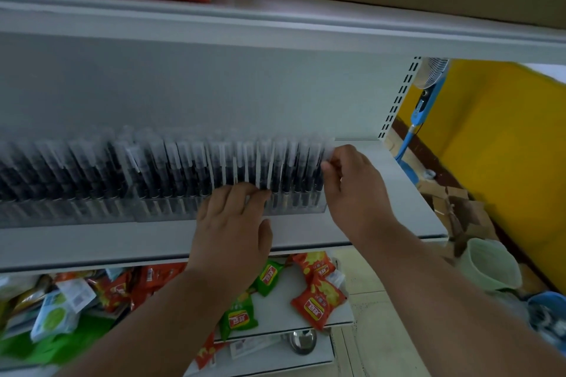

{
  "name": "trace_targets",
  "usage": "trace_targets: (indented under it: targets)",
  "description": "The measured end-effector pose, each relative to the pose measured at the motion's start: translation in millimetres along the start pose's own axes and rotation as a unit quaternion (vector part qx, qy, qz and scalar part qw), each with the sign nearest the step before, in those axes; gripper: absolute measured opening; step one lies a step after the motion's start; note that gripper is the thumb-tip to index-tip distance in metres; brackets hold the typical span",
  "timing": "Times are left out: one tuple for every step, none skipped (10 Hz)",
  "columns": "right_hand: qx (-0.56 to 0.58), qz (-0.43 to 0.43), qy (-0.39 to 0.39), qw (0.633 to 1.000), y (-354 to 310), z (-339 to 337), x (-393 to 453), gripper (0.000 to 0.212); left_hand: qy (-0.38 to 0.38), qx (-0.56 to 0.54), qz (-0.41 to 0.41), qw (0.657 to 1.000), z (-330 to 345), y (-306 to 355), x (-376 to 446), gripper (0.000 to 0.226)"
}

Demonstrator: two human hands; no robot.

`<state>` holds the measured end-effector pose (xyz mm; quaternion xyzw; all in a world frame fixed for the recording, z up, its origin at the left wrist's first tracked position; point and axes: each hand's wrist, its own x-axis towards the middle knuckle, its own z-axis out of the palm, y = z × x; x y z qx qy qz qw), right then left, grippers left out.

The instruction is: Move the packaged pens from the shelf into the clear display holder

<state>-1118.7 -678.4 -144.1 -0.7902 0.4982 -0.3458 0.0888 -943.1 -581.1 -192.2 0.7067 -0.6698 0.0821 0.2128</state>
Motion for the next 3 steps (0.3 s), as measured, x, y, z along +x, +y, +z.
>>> trace_targets:
  targets:
    - [0.011,0.017,0.0,1.0,4.5,2.1,-1.4,0.014,-0.001,0.002,-0.006,1.0,-0.4,1.4,2.0,0.047]
    - [0.01,0.022,-0.017,1.0,13.2,7.2,-3.2,0.014,0.007,0.001,0.001,1.0,0.5,1.4,2.5,0.047]
    - [0.031,0.027,0.009,0.999,15.5,10.4,-11.2,0.016,0.014,-0.003,0.0,1.0,-1.4,1.7,1.9,0.048]
